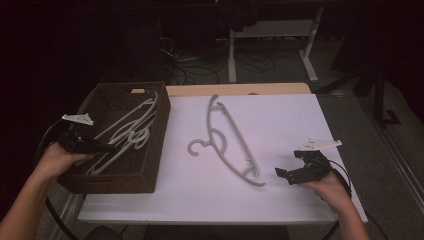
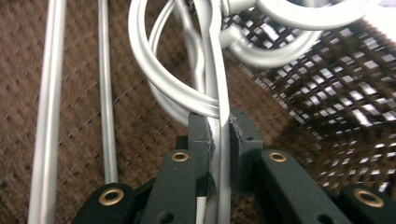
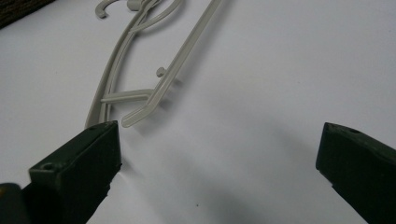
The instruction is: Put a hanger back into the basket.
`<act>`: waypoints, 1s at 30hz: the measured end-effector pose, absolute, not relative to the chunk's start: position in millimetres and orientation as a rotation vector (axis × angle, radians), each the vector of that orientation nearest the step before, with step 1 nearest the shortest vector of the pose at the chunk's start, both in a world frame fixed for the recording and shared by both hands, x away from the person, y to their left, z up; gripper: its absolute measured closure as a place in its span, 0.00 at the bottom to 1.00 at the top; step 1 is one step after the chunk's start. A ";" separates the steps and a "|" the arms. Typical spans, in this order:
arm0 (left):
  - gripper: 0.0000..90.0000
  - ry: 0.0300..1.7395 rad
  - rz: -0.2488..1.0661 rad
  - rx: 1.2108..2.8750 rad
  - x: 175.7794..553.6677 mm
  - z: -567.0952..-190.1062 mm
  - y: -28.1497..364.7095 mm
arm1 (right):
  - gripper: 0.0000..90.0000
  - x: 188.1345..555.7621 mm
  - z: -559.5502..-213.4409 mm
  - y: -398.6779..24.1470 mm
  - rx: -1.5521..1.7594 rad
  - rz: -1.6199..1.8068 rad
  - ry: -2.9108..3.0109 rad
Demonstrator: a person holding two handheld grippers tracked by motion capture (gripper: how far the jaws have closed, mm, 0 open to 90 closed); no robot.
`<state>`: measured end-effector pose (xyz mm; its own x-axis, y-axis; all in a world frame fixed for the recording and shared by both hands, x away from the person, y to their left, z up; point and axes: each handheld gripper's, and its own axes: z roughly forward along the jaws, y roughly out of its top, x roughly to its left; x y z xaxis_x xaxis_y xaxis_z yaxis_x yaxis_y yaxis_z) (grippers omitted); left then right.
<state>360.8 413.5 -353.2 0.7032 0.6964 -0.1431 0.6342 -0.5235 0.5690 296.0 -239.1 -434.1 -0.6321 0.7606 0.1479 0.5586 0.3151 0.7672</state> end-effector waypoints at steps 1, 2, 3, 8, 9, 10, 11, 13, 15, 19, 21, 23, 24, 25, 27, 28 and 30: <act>0.89 1.025 0.135 2.314 362.1 -354.2 415.0 | 0.00 295.9 -434.0 -239.0 1.202 1.216 2.341; 0.84 1.026 0.159 2.308 362.1 -353.9 416.2 | 0.00 295.8 -433.9 -239.1 1.202 1.218 2.340; 0.76 1.022 0.173 2.294 361.8 -353.0 417.4 | 0.00 295.8 -433.8 -239.3 1.203 1.220 2.338; 0.56 1.047 0.220 2.280 361.2 -351.3 419.4 | 0.00 296.0 -433.6 -240.2 1.204 1.220 2.336; 0.53 1.050 0.227 2.273 361.2 -350.7 419.2 | 0.00 296.0 -433.5 -240.1 1.204 1.220 2.336; 0.50 1.053 0.229 2.259 361.0 -349.8 418.6 | 0.00 296.0 -433.4 -240.0 1.203 1.221 2.336; 0.47 1.054 0.234 2.245 360.7 -348.3 417.5 | 0.00 296.0 -433.3 -240.0 1.202 1.222 2.336; 0.42 1.047 0.238 2.213 360.2 -345.0 414.6 | 0.00 296.0 -433.3 -240.0 1.203 1.223 2.336; 0.40 1.032 0.240 2.181 359.8 -339.9 408.9 | 0.00 295.9 -433.3 -240.1 1.203 1.224 2.336; 0.34 0.992 0.236 2.140 359.4 -331.6 393.5 | 0.00 295.6 -433.0 -240.5 1.197 1.225 2.336; 0.35 0.975 0.242 2.125 359.4 -327.9 383.0 | 0.00 295.3 -432.9 -240.4 1.197 1.224 2.337; 0.36 0.942 0.223 2.105 360.1 -325.1 372.2 | 0.00 295.3 -432.9 -240.4 1.196 1.222 2.338; 0.37 0.928 0.219 2.096 360.8 -323.8 366.8 | 0.00 295.3 -432.7 -240.3 1.198 1.224 2.337; 0.38 0.917 0.209 2.090 361.3 -322.5 361.2 | 0.00 295.1 -432.5 -240.3 1.196 1.226 2.336; 0.43 0.892 0.203 2.073 361.8 -319.8 350.2 | 0.00 295.0 -432.7 -240.2 1.195 1.224 2.339; 0.45 0.881 0.194 2.066 361.8 -318.4 344.7 | 0.00 295.2 -432.8 -240.5 1.194 1.223 2.339; 0.52 0.856 0.179 2.051 360.6 -315.1 332.8 | 0.00 295.5 -432.7 -240.9 1.199 1.228 2.334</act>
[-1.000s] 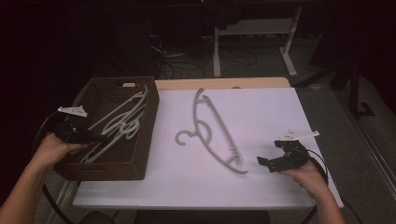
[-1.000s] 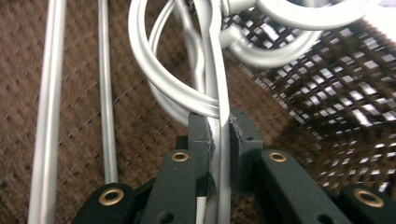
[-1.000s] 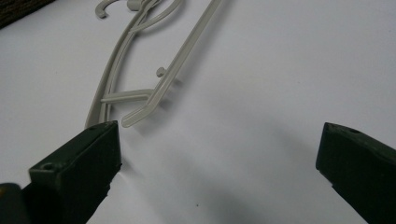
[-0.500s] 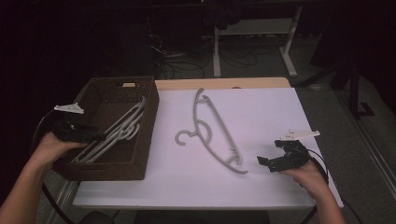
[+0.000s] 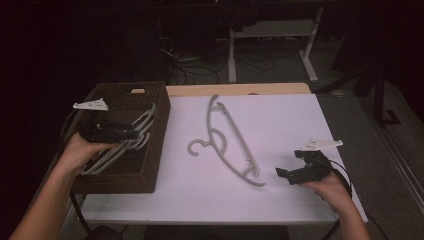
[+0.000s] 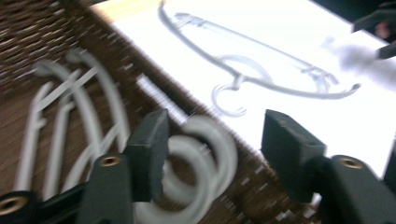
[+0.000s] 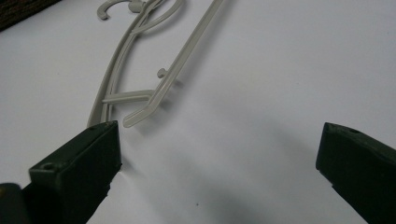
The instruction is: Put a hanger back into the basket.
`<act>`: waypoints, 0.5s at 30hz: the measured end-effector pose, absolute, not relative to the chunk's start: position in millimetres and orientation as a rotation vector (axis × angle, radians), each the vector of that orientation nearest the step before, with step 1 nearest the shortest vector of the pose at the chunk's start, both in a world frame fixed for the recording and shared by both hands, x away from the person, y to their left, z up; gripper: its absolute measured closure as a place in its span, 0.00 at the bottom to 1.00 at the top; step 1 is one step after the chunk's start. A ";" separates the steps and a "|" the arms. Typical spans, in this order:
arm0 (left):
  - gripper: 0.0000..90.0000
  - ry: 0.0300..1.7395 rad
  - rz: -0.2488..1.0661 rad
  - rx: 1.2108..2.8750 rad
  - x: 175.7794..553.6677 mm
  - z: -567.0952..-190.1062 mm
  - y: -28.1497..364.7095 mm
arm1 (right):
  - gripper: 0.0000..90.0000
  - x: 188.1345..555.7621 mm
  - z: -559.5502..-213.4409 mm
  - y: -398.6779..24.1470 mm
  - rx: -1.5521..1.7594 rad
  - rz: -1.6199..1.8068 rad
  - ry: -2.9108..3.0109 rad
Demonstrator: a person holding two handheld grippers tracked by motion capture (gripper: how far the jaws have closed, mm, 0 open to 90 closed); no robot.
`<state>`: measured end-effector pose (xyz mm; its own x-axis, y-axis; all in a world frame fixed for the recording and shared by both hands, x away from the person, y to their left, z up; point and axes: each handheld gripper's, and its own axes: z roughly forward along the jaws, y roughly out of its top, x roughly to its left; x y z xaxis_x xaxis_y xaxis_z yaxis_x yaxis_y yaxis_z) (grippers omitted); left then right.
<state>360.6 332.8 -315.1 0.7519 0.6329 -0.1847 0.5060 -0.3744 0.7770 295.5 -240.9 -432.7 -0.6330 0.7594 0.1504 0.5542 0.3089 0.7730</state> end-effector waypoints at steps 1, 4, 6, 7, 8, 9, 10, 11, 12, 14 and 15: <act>0.55 0.841 0.172 2.048 359.7 -313.0 326.8 | 0.00 295.6 -432.7 -241.0 1.200 1.229 2.334; 0.67 0.801 0.166 2.032 356.4 -307.3 306.8 | 0.00 295.7 -432.9 -240.9 1.201 1.227 2.335; 0.76 0.773 0.160 2.026 354.5 -304.4 292.2 | 0.00 296.0 -432.6 -241.0 1.199 1.229 2.334; 0.79 0.766 0.157 2.023 353.8 -303.5 284.5 | 0.00 296.1 -432.3 -240.9 1.200 1.229 2.334; 0.83 0.753 0.155 2.027 353.1 -303.0 276.5 | 0.00 296.3 -432.2 -240.9 1.198 1.231 2.334; 0.88 0.740 0.153 2.034 352.7 -302.8 268.7 | 0.00 296.5 -432.1 -240.9 1.195 1.231 2.333; 0.91 0.736 0.151 2.042 352.7 -302.8 260.8 | 0.00 296.5 -432.1 -240.8 1.193 1.231 2.333; 0.93 0.726 0.144 2.045 352.9 -303.2 253.1 | 0.00 296.5 -432.1 -240.7 1.194 1.231 2.334; 0.96 0.715 0.135 2.048 353.5 -303.7 246.0 | 0.00 296.6 -432.1 -240.7 1.195 1.231 2.334; 1.00 0.707 0.128 2.066 354.6 -305.6 231.6 | 0.00 296.7 -432.2 -240.9 1.191 1.231 2.334; 1.00 0.707 0.122 2.073 355.5 -307.2 224.4 | 0.00 296.6 -432.2 -241.0 1.190 1.232 2.335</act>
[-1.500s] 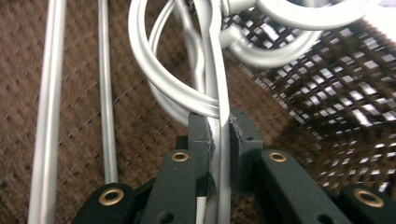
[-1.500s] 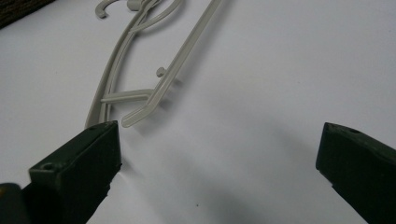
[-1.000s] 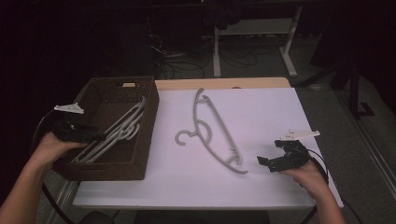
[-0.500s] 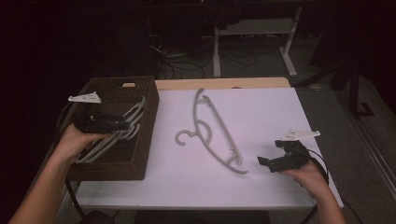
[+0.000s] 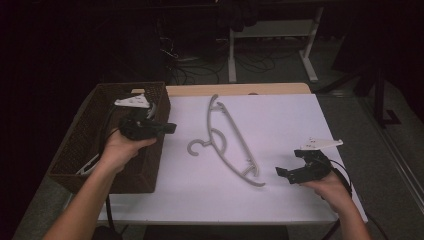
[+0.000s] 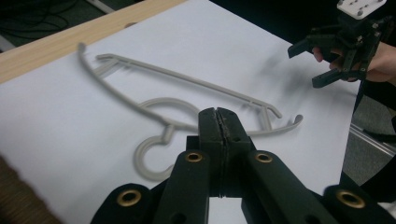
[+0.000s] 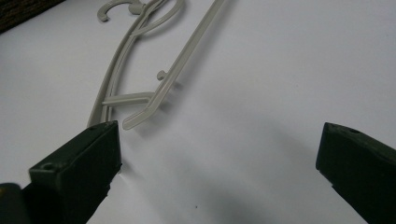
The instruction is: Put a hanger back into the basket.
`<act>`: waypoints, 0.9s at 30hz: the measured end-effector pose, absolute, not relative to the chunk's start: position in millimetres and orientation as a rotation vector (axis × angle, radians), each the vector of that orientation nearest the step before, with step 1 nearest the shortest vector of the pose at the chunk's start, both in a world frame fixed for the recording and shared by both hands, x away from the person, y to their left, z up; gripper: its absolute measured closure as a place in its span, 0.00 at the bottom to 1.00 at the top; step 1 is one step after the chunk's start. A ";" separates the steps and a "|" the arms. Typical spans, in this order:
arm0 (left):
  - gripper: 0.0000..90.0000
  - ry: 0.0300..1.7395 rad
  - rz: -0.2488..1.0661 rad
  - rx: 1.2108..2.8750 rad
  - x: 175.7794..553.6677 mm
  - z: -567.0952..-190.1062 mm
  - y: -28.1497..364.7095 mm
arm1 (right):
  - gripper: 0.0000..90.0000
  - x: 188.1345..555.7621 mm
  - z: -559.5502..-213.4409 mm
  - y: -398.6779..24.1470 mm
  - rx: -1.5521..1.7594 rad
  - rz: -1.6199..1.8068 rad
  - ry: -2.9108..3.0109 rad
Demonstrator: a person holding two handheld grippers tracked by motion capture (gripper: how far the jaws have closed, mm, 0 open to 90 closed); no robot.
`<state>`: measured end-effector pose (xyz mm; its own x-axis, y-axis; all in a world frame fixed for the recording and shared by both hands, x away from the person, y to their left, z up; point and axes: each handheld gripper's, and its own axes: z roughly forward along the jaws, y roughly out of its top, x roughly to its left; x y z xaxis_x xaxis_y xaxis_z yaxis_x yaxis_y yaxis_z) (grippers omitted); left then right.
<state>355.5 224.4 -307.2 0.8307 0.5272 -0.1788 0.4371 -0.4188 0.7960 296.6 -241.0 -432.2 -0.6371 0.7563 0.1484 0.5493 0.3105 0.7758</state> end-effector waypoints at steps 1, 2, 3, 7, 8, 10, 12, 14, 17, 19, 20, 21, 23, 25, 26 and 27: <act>1.00 0.710 0.112 2.077 356.2 -309.1 217.4 | 0.00 296.5 -432.1 -241.3 1.189 1.232 2.335; 1.00 0.709 0.108 2.085 356.8 -310.8 210.6 | 0.00 296.6 -432.1 -241.6 1.189 1.232 2.334; 1.00 0.705 0.109 2.094 356.9 -312.6 203.4 | 0.00 296.5 -432.1 -241.8 1.191 1.231 2.333; 1.00 0.691 0.104 2.120 359.6 -322.4 176.5 | 0.00 296.6 -431.8 -242.1 1.183 1.232 2.336; 1.00 0.692 0.101 2.122 360.7 -325.5 170.6 | 0.00 296.5 -431.8 -241.9 1.182 1.234 2.337; 1.00 0.700 0.099 2.122 364.3 -332.7 160.3 | 0.00 296.5 -431.9 -241.5 1.180 1.232 2.341; 1.00 0.716 0.111 2.128 369.4 -341.5 151.8 | 0.00 296.4 -431.9 -241.0 1.182 1.234 2.342; 1.00 0.740 0.115 2.132 375.9 -351.8 145.0 | 0.00 296.3 -431.7 -241.0 1.180 1.237 2.342; 1.00 0.778 0.139 2.152 386.7 -367.5 137.5 | 0.00 296.6 -432.0 -241.5 1.177 1.238 2.344; 1.00 0.802 0.164 2.164 392.9 -376.9 134.6 | 0.00 296.7 -432.0 -241.5 1.177 1.239 2.345; 1.00 0.814 0.173 2.170 395.7 -381.2 133.6 | 0.00 296.6 -431.9 -241.3 1.179 1.241 2.346; 1.00 0.829 0.170 2.173 399.6 -386.9 133.0 | 0.00 296.6 -431.9 -241.4 1.178 1.241 2.345; 1.00 0.863 0.172 2.178 407.3 -398.0 133.3 | 0.00 296.4 -431.9 -241.7 1.179 1.244 2.345; 1.00 0.896 0.192 2.192 415.2 -408.4 134.4 | 0.00 296.3 -432.0 -242.0 1.180 1.245 2.345; 1.00 0.909 0.193 2.195 419.2 -413.2 135.4 | 0.00 296.4 -432.0 -242.1 1.178 1.245 2.346; 1.00 0.922 0.190 2.196 422.7 -417.8 136.0 | 0.00 296.4 -432.1 -242.1 1.177 1.245 2.346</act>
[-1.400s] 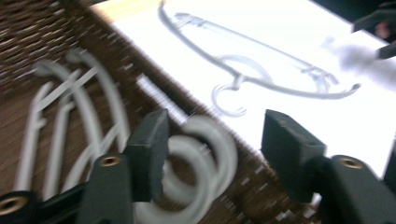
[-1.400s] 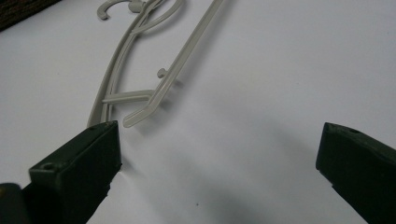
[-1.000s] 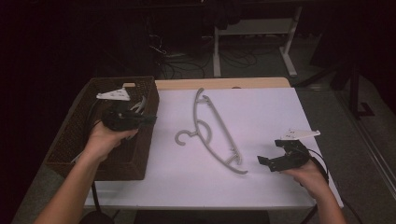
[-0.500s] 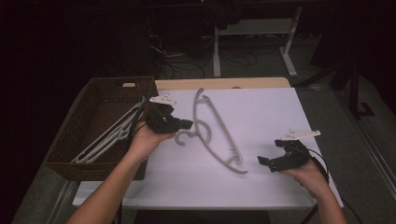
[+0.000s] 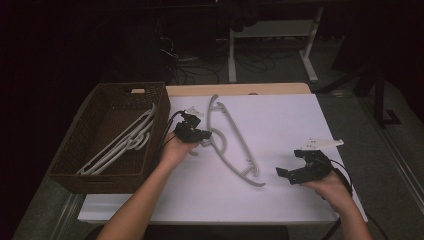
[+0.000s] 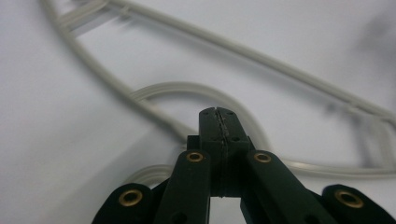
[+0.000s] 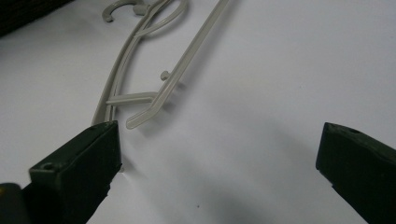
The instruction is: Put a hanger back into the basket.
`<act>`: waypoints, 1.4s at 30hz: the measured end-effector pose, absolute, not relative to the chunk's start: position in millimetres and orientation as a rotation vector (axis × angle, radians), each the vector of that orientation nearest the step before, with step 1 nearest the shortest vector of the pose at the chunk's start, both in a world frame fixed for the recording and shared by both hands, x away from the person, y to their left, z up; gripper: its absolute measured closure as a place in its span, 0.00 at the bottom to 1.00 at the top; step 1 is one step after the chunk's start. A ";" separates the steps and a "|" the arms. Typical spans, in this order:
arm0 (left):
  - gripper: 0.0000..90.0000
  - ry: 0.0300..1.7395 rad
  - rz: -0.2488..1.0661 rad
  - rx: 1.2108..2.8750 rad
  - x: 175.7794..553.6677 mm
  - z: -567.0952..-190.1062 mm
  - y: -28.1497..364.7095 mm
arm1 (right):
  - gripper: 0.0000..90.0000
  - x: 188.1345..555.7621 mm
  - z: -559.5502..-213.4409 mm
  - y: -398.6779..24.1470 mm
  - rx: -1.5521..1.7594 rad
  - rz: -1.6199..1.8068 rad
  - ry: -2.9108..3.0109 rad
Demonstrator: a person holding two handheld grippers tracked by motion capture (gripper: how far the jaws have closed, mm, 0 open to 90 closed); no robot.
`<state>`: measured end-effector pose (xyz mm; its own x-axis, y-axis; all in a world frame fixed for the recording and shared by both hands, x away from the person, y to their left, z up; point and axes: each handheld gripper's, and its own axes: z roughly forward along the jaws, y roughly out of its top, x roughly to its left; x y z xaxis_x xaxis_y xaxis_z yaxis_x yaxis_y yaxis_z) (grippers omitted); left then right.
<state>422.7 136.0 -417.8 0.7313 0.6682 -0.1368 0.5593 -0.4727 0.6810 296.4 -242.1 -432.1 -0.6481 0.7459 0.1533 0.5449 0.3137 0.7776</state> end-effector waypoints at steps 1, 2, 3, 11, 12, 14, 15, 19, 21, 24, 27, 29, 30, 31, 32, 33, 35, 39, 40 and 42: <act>1.00 0.932 0.205 2.208 425.5 -422.1 135.7 | 0.00 296.5 -432.2 -242.1 1.177 1.246 2.347; 1.00 0.936 0.201 2.211 428.3 -426.1 135.7 | 0.00 296.7 -432.3 -242.0 1.177 1.244 2.347; 1.00 0.940 0.199 2.219 430.8 -429.6 135.5 | 0.00 296.7 -432.4 -242.0 1.177 1.244 2.347; 1.00 0.972 0.239 2.291 441.7 -450.1 135.0 | 0.00 296.2 -432.1 -242.5 1.180 1.245 2.346; 1.00 0.972 0.239 2.288 441.6 -450.4 135.0 | 0.00 296.1 -432.1 -242.5 1.181 1.245 2.346; 1.00 0.965 0.251 2.301 440.6 -449.6 134.1 | 0.00 296.2 -432.2 -242.5 1.180 1.244 2.346; 1.00 0.964 0.243 2.305 440.0 -449.5 133.8 | 0.00 296.2 -432.2 -242.5 1.179 1.244 2.346; 1.00 0.927 0.196 2.346 433.9 -447.3 131.7 | 0.00 296.0 -431.9 -242.2 1.178 1.244 2.346; 1.00 0.900 0.171 2.367 429.2 -446.5 130.3 | 0.00 296.1 -431.9 -242.3 1.180 1.244 2.345; 1.00 0.860 0.130 2.389 420.0 -445.7 128.0 | 0.00 296.0 -431.7 -242.2 1.182 1.245 2.344; 1.00 0.829 0.092 2.405 410.4 -445.5 126.0 | 0.00 296.0 -431.8 -241.8 1.180 1.243 2.344; 1.00 0.804 0.072 2.415 404.0 -445.4 123.9 | 0.00 296.1 -431.8 -241.6 1.179 1.241 2.345; 1.00 0.792 0.067 2.421 400.4 -445.3 122.6 | 0.00 296.1 -431.9 -241.3 1.180 1.242 2.344; 1.00 0.775 0.054 2.426 395.8 -445.2 120.8 | 0.00 296.2 -431.8 -241.1 1.181 1.242 2.344; 1.00 0.763 0.045 2.428 393.2 -445.1 119.9 | 0.00 296.2 -431.8 -240.9 1.183 1.242 2.343; 1.00 0.748 0.034 2.428 388.1 -445.1 117.7 | 0.00 296.2 -431.8 -240.8 1.183 1.242 2.343; 1.00 0.723 0.021 2.431 380.6 -445.1 114.4 | 0.00 296.4 -431.8 -240.8 1.184 1.239 2.341; 1.00 0.684 0.000 2.435 366.7 -444.6 107.6 | 0.00 296.6 -430.7 -240.8 1.193 1.249 2.334; 1.00 0.673 -0.005 2.435 363.7 -444.9 106.2 | 0.00 296.6 -430.1 -240.7 1.197 1.254 2.330; 1.00 0.663 0.006 2.432 359.4 -445.4 104.9 | 0.00 296.8 -429.0 -240.3 1.199 1.258 2.326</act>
